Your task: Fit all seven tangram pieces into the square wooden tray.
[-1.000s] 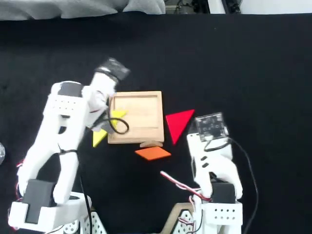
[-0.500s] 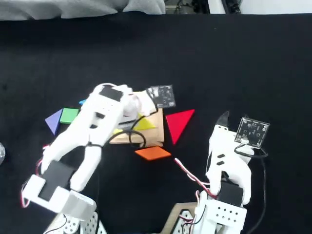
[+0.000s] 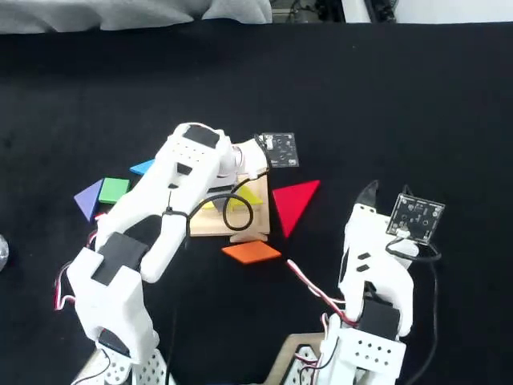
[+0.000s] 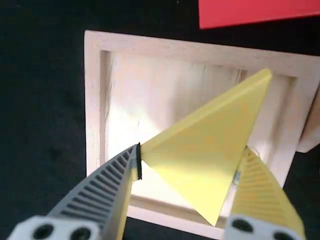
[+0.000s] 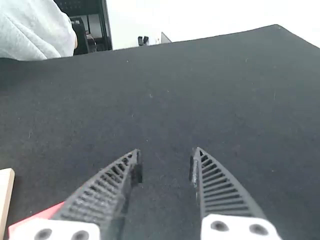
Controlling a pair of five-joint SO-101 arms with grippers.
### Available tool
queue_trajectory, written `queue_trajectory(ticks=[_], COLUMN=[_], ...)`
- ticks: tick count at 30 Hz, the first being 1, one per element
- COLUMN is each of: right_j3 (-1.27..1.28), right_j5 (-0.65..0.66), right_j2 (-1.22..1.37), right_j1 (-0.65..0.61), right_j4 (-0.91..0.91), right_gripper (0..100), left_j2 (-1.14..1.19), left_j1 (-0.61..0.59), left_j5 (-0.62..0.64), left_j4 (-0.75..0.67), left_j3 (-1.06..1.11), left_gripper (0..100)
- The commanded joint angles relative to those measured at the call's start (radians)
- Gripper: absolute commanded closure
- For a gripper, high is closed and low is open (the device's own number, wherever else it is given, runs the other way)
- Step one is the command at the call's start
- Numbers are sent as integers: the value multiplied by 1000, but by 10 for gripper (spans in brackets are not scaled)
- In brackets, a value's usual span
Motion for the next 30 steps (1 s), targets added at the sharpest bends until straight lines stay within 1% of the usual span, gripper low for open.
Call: queue_trajectory(ticks=[1, 4, 6, 10, 19, 21, 24, 25, 27, 30], right_j3=[-12, -12, -12, -12, -10, -10, -10, -10, -10, -8], right_j5=[-9, -9, -9, -9, -9, -9, -9, -9, -9, -9], right_j2=[114, 114, 114, 114, 114, 114, 114, 114, 114, 114], right_j1=[14, 14, 14, 12, 12, 12, 12, 12, 12, 12], right_j4=[-26, -26, -26, -26, -28, -28, -28, -28, -28, -28], right_gripper=[828, 828, 828, 828, 828, 828, 828, 828, 828, 828], left_j2=[-6, -5, -3, -11, -14, -8, 0, 8, 37, 89], left_j1=[12, 12, 12, 12, 7, 1, 1, 1, 1, 1], left_j5=[0, 2, 9, 115, 124, 141, 290, 318, 322, 322], left_j4=[44, 89, 95, 92, 78, 52, -40, -81, -161, -219], left_j3=[-82, -90, -85, -90, -114, -168, -203, -191, -153, -125], left_gripper=[739, 734, 695, 668, 670, 673, 712, 719, 713, 714])
